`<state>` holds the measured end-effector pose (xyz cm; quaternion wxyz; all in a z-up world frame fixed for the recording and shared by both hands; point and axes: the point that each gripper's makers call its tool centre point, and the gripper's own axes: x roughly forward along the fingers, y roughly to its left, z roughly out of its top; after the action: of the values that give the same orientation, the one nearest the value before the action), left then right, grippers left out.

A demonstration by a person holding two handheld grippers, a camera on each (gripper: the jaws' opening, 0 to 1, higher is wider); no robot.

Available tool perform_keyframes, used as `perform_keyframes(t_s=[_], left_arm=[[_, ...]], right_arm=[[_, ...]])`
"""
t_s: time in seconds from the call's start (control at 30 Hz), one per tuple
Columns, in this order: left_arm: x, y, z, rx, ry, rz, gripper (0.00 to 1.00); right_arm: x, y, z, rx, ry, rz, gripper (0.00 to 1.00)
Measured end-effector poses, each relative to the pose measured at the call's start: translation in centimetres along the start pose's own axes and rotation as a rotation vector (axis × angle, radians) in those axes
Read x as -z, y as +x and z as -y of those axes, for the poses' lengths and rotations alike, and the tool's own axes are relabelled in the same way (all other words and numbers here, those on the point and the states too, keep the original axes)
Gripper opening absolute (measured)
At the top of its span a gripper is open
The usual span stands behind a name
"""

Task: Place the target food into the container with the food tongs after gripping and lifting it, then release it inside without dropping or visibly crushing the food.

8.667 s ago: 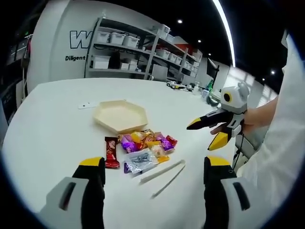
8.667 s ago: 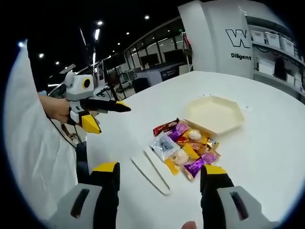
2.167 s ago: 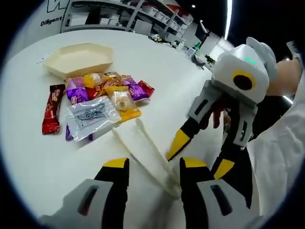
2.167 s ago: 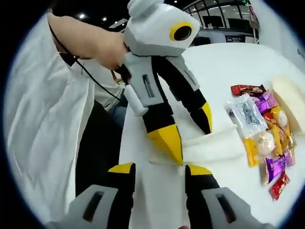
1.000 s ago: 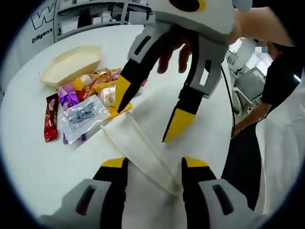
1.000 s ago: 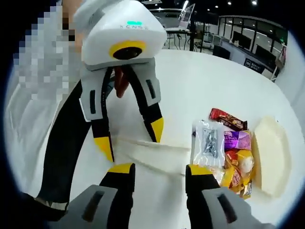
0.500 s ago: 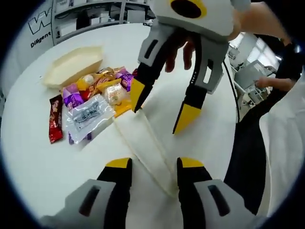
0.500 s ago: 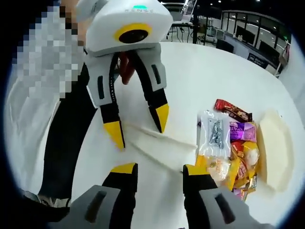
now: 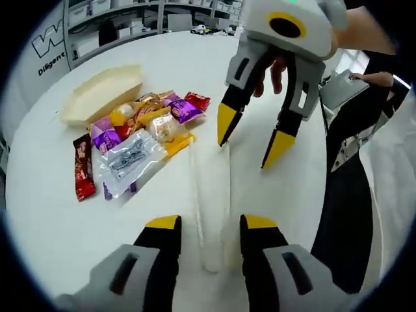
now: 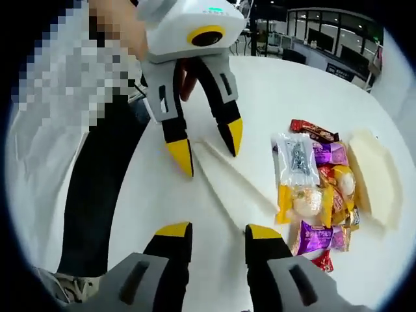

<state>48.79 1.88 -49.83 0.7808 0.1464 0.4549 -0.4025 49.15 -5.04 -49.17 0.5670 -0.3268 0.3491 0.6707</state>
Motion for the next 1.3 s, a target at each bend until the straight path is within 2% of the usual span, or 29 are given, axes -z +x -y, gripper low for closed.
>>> perform_keyframes(t_s=[0.13,0.3,0.7,1.3], left_arm=[[0.1,-0.3,-0.1,0.016,0.002,0.030,0.38],[0.0,-1.0,-0.8,0.008,-0.001,0.075,0.38],[1.2,-1.5,-1.3,0.009,-0.016,0.092,0.38],[0.1,-1.0,-1.3,0.038,0.028,0.106,0.36]], right_arm=[[0.1,-0.1,-0.4,0.008,0.021,0.012,0.27],[0.2,-0.2,-0.7,0.011,0.047,0.023,0.26],[0.3,-0.3,-1.2,0.011,0.093,0.039,0.25],[0.3,-0.3,-2.1,0.008,0.156,0.063,0.25]])
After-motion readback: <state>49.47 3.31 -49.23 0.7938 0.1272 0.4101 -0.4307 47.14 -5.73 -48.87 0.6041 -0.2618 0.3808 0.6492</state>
